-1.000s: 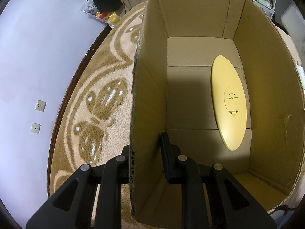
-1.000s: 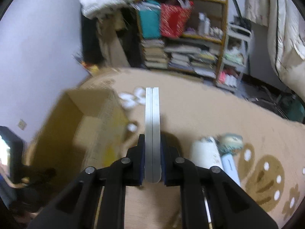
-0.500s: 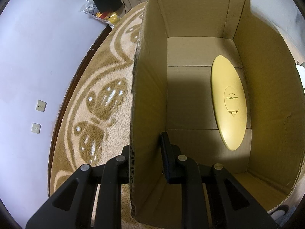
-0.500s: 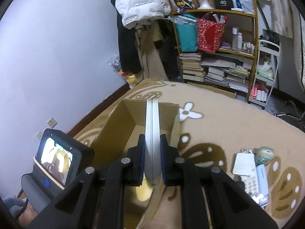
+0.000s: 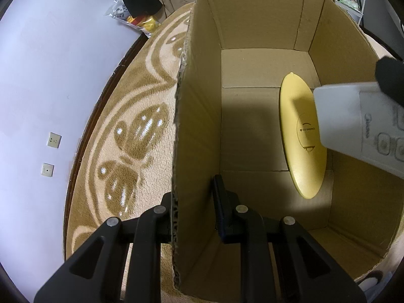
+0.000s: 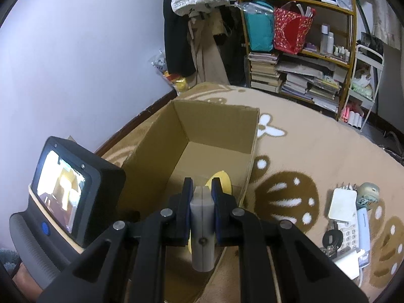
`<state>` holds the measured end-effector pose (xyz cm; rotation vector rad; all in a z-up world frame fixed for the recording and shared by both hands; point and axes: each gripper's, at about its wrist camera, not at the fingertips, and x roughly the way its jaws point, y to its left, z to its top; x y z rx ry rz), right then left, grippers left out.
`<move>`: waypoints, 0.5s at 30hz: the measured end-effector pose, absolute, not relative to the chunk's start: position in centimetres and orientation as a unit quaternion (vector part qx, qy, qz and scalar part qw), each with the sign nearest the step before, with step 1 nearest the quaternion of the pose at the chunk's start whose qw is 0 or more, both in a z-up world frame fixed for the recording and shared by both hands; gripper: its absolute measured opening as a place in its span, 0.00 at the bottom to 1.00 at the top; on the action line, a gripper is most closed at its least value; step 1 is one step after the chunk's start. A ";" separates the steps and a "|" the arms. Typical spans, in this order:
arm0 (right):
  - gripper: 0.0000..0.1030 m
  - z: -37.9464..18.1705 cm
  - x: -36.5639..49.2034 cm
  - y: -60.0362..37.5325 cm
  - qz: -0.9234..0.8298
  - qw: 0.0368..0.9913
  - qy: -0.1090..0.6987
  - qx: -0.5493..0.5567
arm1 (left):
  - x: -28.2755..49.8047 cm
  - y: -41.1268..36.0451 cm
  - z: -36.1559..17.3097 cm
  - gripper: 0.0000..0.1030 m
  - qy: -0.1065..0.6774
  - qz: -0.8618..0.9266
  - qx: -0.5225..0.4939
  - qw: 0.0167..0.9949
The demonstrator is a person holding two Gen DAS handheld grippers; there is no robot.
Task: Organize rigid objects
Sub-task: 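Carry the white panel into the box with the right tool and release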
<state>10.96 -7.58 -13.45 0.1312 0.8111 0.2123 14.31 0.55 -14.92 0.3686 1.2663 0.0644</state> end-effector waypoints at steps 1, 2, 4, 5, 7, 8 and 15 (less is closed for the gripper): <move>0.15 -13.5 11.0 -7.6 0.103 0.910 0.395 0.066 | 14.3 0.5 -14.9 0.19 0.588 0.030 0.171 0.790; 0.15 -13.6 10.9 -7.8 0.102 0.910 0.396 0.069 | 14.3 0.5 -14.9 0.19 0.588 0.030 0.170 0.790; 0.15 -13.5 10.9 -8.1 0.101 0.911 0.393 0.075 | 14.3 0.5 -14.9 0.19 0.589 0.029 0.169 0.790; 0.15 -13.3 10.8 -8.2 0.100 0.912 0.392 0.076 | 14.4 0.5 -14.9 0.19 0.589 0.030 0.170 0.790; 0.15 -12.9 10.8 -8.6 0.098 0.914 0.387 0.076 | 14.4 0.5 -14.9 0.19 0.588 0.031 0.174 0.790; 0.15 -12.6 10.6 -8.9 0.094 0.917 0.381 0.076 | 14.4 0.4 -14.9 0.19 0.588 0.031 0.173 0.789; 0.73 -11.4 10.5 -12.0 0.050 0.929 0.354 0.093 | 14.4 0.5 -14.8 0.19 0.588 0.030 0.172 0.790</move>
